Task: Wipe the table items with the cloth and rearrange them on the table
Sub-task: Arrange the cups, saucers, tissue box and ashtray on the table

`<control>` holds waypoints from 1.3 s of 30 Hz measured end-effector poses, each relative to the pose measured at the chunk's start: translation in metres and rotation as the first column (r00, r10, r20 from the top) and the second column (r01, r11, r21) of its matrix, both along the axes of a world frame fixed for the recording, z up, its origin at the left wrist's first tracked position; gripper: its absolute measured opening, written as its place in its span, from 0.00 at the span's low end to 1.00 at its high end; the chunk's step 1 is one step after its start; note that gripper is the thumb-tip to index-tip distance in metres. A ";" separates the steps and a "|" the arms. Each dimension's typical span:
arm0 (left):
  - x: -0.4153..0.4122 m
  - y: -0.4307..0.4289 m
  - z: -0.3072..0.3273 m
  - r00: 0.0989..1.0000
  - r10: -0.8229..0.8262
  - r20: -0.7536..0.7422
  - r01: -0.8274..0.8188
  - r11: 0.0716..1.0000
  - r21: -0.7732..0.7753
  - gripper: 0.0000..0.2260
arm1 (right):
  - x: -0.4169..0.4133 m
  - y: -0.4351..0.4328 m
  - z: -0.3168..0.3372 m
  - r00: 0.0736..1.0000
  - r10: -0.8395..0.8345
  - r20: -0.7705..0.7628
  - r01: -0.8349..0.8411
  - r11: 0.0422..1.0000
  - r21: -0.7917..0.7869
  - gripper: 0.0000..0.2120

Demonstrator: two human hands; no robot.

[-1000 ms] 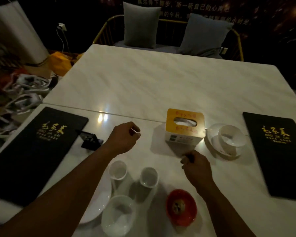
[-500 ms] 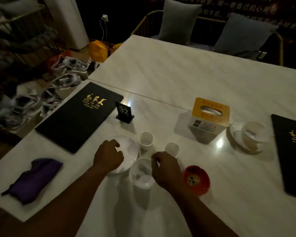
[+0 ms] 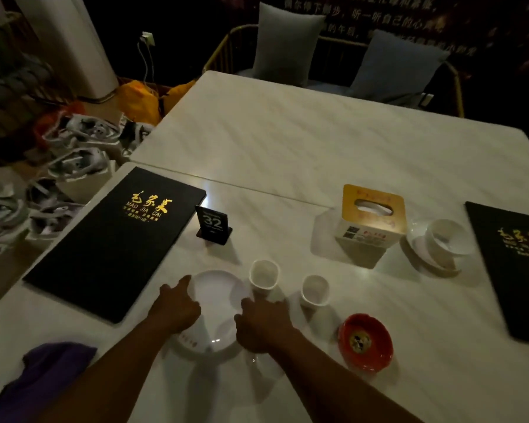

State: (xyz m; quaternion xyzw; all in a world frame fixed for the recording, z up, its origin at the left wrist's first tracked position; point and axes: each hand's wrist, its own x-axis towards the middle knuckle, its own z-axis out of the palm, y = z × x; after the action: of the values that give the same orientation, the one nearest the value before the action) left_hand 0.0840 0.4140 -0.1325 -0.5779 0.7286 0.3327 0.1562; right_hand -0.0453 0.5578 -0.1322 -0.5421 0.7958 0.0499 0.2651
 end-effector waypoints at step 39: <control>-0.267 -0.127 0.000 0.825 -0.252 -0.506 0.235 0.967 -0.099 0.16 | -0.207 -0.087 -0.015 0.387 -0.800 0.459 0.911 0.256 -0.323 0.11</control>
State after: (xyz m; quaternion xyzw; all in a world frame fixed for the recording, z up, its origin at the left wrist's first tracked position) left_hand -0.1831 0.2873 -0.1320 -0.3729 0.8166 0.4404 -0.0120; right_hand -0.2527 0.4709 -0.1476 -0.0711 0.9074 -0.3791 0.1669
